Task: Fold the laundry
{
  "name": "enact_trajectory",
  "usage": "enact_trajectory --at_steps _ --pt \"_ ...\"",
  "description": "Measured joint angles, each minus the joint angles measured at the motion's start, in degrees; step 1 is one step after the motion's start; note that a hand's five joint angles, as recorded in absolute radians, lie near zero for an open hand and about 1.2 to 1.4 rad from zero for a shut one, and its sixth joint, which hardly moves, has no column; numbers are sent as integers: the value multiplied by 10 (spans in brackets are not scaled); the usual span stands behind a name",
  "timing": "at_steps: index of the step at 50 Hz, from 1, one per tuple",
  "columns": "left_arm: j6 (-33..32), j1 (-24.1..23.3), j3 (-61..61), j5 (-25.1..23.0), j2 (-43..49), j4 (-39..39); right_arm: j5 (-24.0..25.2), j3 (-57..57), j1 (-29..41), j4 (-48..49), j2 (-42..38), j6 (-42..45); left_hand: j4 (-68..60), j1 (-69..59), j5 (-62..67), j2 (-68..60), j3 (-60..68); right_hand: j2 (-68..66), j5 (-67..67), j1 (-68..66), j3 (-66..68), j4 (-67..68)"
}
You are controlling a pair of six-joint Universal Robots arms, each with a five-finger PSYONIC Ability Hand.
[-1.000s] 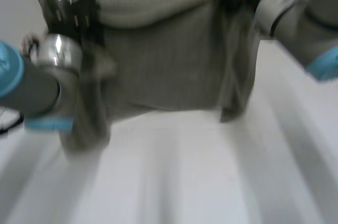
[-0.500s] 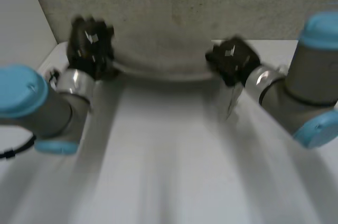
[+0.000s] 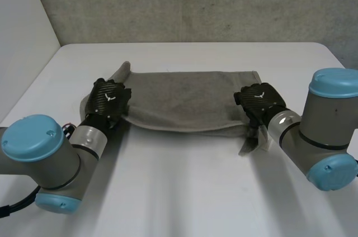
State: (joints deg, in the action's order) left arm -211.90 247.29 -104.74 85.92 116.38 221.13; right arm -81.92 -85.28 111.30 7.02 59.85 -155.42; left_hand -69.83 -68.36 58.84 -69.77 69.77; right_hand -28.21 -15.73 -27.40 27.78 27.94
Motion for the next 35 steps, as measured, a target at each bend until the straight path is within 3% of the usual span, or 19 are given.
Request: enact_trajectory --at_steps 17,21,35 --pt "-1 5 -21 0 -15 1 -4 -21 -29 -37 1 -77 0 0 0 0 0 -62 -97 -75 71 69" --pt "0 14 -22 1 -24 1 -6 -18 -37 -46 18 -78 0 0 0 0 0 -167 -190 -174 173 170" --pt "3 39 -24 1 -38 0 -10 -43 -35 -67 27 -72 0 0 0 0 0 -139 -146 -141 138 137"
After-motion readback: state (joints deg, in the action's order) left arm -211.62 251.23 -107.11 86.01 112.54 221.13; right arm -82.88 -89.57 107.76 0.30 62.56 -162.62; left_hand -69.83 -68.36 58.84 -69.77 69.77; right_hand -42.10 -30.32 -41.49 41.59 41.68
